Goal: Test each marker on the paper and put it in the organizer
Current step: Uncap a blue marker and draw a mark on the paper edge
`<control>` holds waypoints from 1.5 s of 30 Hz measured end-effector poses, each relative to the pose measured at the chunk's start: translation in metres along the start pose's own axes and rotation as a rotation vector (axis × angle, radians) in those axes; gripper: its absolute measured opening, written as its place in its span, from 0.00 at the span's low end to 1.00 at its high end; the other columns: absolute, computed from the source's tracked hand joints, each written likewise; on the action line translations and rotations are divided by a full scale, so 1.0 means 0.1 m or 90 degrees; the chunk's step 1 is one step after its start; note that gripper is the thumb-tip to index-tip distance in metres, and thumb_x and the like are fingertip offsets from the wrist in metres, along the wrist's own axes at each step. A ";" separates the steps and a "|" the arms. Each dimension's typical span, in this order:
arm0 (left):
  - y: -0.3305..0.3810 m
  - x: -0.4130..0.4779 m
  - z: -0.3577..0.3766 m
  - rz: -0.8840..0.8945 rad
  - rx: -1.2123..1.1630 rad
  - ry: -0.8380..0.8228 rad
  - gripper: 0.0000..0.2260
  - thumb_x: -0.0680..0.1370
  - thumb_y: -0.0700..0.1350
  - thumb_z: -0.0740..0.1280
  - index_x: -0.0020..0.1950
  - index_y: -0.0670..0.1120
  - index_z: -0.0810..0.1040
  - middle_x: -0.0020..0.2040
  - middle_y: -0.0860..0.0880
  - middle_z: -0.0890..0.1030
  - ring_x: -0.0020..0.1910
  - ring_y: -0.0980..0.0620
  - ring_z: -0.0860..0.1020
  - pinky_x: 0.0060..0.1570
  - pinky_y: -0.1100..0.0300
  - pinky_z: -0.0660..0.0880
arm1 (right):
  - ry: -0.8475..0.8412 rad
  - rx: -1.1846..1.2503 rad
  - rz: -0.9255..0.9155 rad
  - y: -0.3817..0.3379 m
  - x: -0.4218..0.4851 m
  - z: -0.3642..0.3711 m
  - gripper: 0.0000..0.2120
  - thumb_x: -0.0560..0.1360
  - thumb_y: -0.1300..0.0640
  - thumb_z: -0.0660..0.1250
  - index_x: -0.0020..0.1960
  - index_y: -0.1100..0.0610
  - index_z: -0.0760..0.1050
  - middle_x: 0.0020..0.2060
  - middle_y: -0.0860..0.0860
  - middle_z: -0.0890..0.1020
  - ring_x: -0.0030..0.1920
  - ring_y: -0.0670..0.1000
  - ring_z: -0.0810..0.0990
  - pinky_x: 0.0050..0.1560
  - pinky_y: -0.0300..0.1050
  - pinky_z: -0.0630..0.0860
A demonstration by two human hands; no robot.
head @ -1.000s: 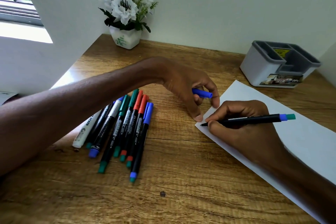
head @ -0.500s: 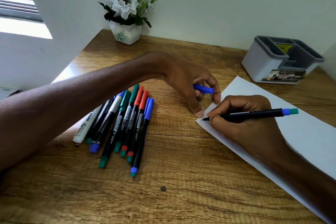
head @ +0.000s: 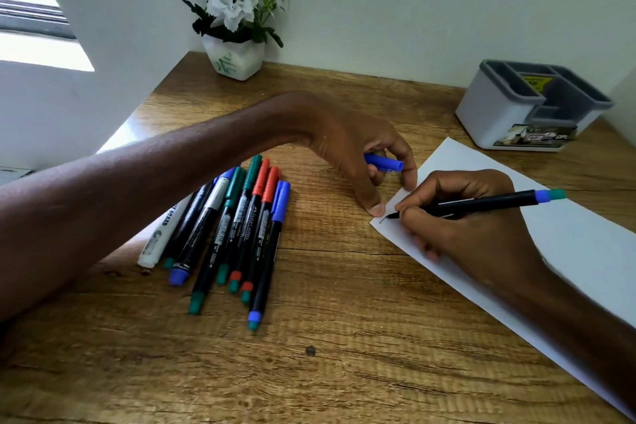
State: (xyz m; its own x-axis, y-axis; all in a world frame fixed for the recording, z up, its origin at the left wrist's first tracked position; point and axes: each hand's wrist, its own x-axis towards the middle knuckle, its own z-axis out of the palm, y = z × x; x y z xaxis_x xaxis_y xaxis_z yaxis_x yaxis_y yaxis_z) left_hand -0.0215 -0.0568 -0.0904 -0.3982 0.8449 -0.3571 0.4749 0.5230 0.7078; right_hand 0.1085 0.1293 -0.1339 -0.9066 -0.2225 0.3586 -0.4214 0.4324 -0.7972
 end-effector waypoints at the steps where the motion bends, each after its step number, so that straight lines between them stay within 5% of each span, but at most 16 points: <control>1: 0.00 0.00 0.00 0.000 0.003 0.000 0.23 0.75 0.42 0.77 0.68 0.48 0.77 0.31 0.57 0.73 0.30 0.64 0.71 0.33 0.73 0.70 | 0.001 0.005 0.004 0.00 0.00 -0.01 0.09 0.72 0.69 0.73 0.38 0.58 0.85 0.27 0.44 0.83 0.22 0.53 0.79 0.29 0.36 0.75; 5: 0.01 0.00 0.00 0.001 0.007 0.009 0.22 0.75 0.42 0.78 0.68 0.48 0.77 0.31 0.58 0.72 0.29 0.64 0.71 0.32 0.73 0.69 | 0.001 -0.010 -0.029 -0.01 -0.01 0.02 0.02 0.70 0.60 0.76 0.38 0.56 0.85 0.29 0.42 0.84 0.27 0.47 0.82 0.32 0.33 0.76; 7: 0.01 0.00 0.00 0.000 0.006 0.009 0.22 0.75 0.42 0.78 0.68 0.48 0.77 0.31 0.58 0.72 0.29 0.64 0.71 0.32 0.73 0.69 | -0.002 -0.043 -0.051 -0.05 -0.01 0.03 0.08 0.68 0.51 0.72 0.38 0.55 0.86 0.32 0.41 0.85 0.33 0.44 0.84 0.36 0.30 0.76; 13: 0.01 0.00 0.00 0.004 0.008 0.007 0.23 0.75 0.42 0.77 0.68 0.48 0.77 0.31 0.57 0.72 0.30 0.63 0.70 0.33 0.71 0.69 | 0.013 -0.044 -0.040 0.00 -0.01 0.02 0.03 0.68 0.57 0.74 0.39 0.56 0.86 0.32 0.40 0.85 0.33 0.43 0.84 0.36 0.29 0.75; 17: 0.01 0.00 -0.01 0.004 0.016 0.002 0.23 0.75 0.42 0.77 0.69 0.47 0.76 0.31 0.58 0.72 0.29 0.63 0.71 0.33 0.72 0.69 | -0.009 -0.036 -0.041 -0.06 -0.04 0.05 0.11 0.67 0.47 0.72 0.39 0.55 0.86 0.35 0.42 0.86 0.37 0.43 0.85 0.38 0.29 0.77; 25: 0.01 0.00 0.00 0.005 0.026 0.009 0.23 0.75 0.42 0.77 0.69 0.47 0.76 0.30 0.59 0.72 0.28 0.64 0.71 0.32 0.72 0.69 | 0.007 -0.068 -0.033 -0.04 -0.03 0.04 0.04 0.69 0.53 0.76 0.40 0.53 0.86 0.35 0.42 0.86 0.36 0.43 0.85 0.38 0.28 0.76; 28: 0.02 0.00 0.00 0.007 0.022 0.007 0.23 0.75 0.42 0.77 0.68 0.47 0.76 0.31 0.57 0.72 0.29 0.63 0.71 0.32 0.71 0.69 | 0.021 -0.067 -0.021 -0.02 -0.02 0.02 0.03 0.70 0.63 0.77 0.40 0.55 0.87 0.35 0.42 0.86 0.36 0.43 0.85 0.38 0.27 0.75; 34: 0.00 0.01 -0.01 0.008 0.031 -0.002 0.22 0.75 0.43 0.77 0.68 0.48 0.77 0.31 0.57 0.73 0.29 0.63 0.71 0.33 0.72 0.70 | 0.027 -0.076 -0.013 -0.02 -0.03 0.02 0.06 0.70 0.65 0.78 0.39 0.55 0.86 0.34 0.41 0.86 0.36 0.43 0.85 0.38 0.27 0.75; 39: 0.01 0.00 -0.01 0.011 0.033 -0.004 0.22 0.75 0.43 0.77 0.68 0.48 0.76 0.30 0.58 0.73 0.30 0.61 0.70 0.34 0.71 0.69 | 0.028 -0.065 -0.013 -0.05 -0.05 0.05 0.02 0.68 0.58 0.74 0.38 0.54 0.86 0.33 0.43 0.86 0.34 0.44 0.84 0.36 0.29 0.75; 45: 0.01 -0.01 0.00 0.010 0.029 -0.022 0.21 0.77 0.43 0.76 0.67 0.48 0.76 0.32 0.56 0.72 0.31 0.59 0.69 0.35 0.70 0.70 | 0.180 0.218 0.112 0.00 0.01 -0.13 0.04 0.77 0.71 0.68 0.47 0.67 0.81 0.34 0.58 0.82 0.28 0.53 0.75 0.26 0.43 0.73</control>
State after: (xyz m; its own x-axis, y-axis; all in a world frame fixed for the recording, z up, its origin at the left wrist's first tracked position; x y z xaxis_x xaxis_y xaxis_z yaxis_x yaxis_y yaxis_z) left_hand -0.0204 -0.0572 -0.0896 -0.3641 0.8559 -0.3672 0.5162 0.5136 0.6854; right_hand 0.1071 0.1403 -0.1270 -0.9542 0.0954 0.2837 -0.2720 0.1192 -0.9549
